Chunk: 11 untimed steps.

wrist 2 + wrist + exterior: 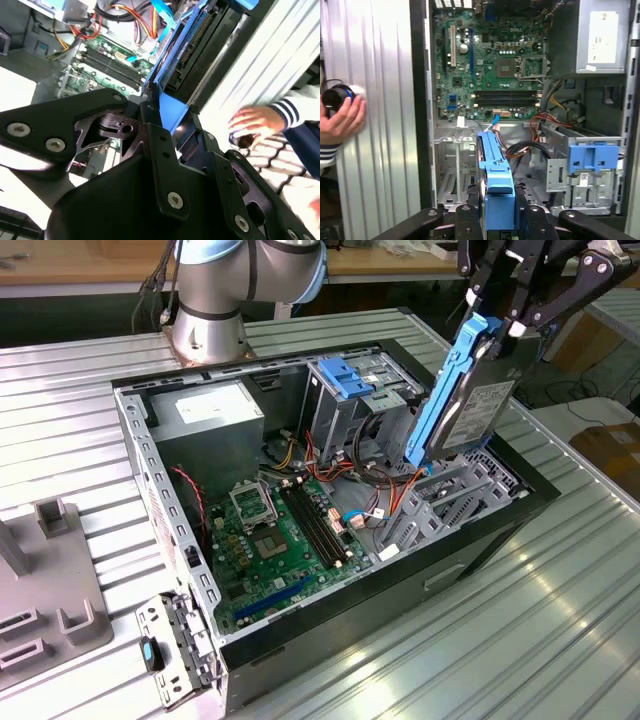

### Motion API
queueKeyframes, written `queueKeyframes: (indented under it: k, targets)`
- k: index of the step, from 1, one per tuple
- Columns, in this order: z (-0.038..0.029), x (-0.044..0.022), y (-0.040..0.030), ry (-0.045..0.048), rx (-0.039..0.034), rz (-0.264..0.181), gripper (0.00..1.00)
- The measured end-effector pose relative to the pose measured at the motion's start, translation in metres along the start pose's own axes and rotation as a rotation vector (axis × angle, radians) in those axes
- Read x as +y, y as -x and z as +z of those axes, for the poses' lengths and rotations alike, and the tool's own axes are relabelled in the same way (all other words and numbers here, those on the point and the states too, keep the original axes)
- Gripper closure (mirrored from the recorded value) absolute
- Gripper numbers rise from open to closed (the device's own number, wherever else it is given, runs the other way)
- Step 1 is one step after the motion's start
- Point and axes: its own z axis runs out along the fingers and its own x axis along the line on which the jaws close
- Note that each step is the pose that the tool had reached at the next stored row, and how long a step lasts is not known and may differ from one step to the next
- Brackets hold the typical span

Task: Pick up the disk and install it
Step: 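Insert the disk into the insertion slot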

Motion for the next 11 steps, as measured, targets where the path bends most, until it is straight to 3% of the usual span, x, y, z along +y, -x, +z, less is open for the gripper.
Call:
queueKeyframes:
  k: [1,2,3,4,5,6,8,11]
  targets:
    - [0.0001,-0.0053,-0.0004,0.0001,0.0047,0.005,0.64]
    - [0.0008,-0.0055,-0.0049,-0.0234,-0.0128,0.008,0.64]
    - [0.0012,-0.0053,-0.0082,-0.0396,-0.0173,0.008,0.64]
    - [0.0014,-0.0053,-0.0094,-0.0449,-0.0184,0.009,0.64]
    - [0.0014,-0.0053,-0.0095,-0.0449,-0.0186,0.009,0.64]
    - [0.0023,-0.0054,-0.0145,-0.045,-0.0201,0.009,0.64]
    - [0.0071,-0.0057,-0.0211,-0.0449,-0.023,0.009,0.64]
    - [0.0146,-0.0065,-0.0251,-0.0448,-0.0241,0.009,0.64]
